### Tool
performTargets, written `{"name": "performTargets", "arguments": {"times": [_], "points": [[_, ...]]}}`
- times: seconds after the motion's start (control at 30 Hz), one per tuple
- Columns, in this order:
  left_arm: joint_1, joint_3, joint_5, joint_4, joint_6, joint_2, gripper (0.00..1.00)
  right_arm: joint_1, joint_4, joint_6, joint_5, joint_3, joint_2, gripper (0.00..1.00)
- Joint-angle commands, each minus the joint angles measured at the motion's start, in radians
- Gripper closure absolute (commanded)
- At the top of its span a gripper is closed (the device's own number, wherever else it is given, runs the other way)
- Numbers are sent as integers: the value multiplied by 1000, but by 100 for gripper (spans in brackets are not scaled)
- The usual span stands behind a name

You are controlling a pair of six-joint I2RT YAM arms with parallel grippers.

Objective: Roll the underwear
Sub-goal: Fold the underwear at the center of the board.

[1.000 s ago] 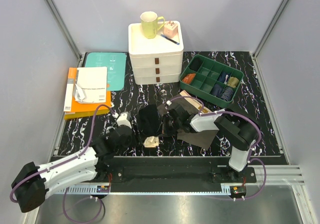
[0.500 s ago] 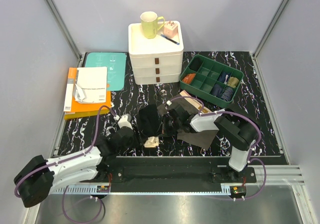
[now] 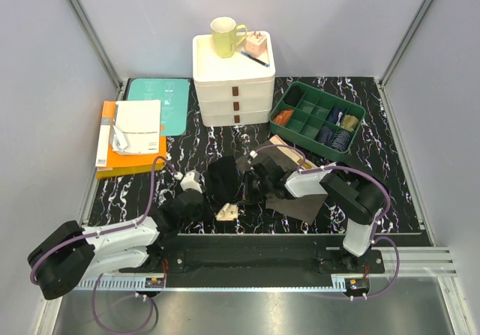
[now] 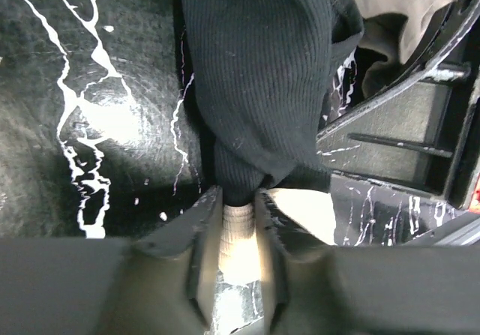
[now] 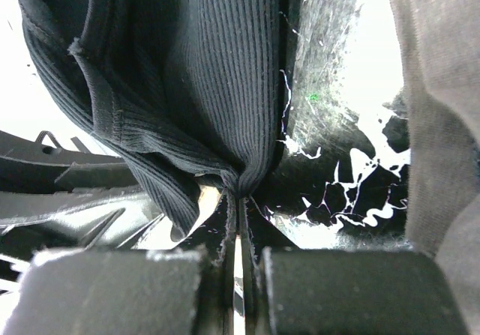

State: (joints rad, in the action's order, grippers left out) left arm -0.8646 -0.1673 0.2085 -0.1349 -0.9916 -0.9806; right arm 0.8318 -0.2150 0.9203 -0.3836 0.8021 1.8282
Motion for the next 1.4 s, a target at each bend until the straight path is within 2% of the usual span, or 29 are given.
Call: {"name": "performTargets", "arguments": {"times": [0.0,0.03,0.1,0.13,0.17,0.23,0.27,0.4,0.6,0.83,1.07,1.37], "points": [[1,9,-17,-49,5,-43,88,7,121,-28,81,-43,48,100],[3,3,-14,-43,5,-47,92,6,131,-28,81,-41,43,97],[3,-18,-1,-3,14,-59,100,4,167,-35,98,-35,7,83],[3,-23,2,10,19,-61,100,0,181,-38,104,-34,-10,79],[3,-27,5,32,25,-64,100,-5,196,-46,117,-30,-47,69],[3,-38,8,56,39,-63,100,-16,261,-58,135,-14,-85,60],[1,-43,8,64,45,-63,100,-19,276,-76,149,-4,-122,51],[1,-57,5,100,76,-56,100,-20,335,-127,170,72,-181,39],[1,-61,-6,100,84,-67,100,-20,335,-227,173,193,-150,30],[1,-70,-11,103,88,-82,100,-20,330,-305,152,302,-53,24],[1,-75,-9,109,90,-84,100,-19,319,-342,115,364,22,23],[1,-80,-15,106,90,-102,100,-7,295,-356,97,364,26,24]]}}
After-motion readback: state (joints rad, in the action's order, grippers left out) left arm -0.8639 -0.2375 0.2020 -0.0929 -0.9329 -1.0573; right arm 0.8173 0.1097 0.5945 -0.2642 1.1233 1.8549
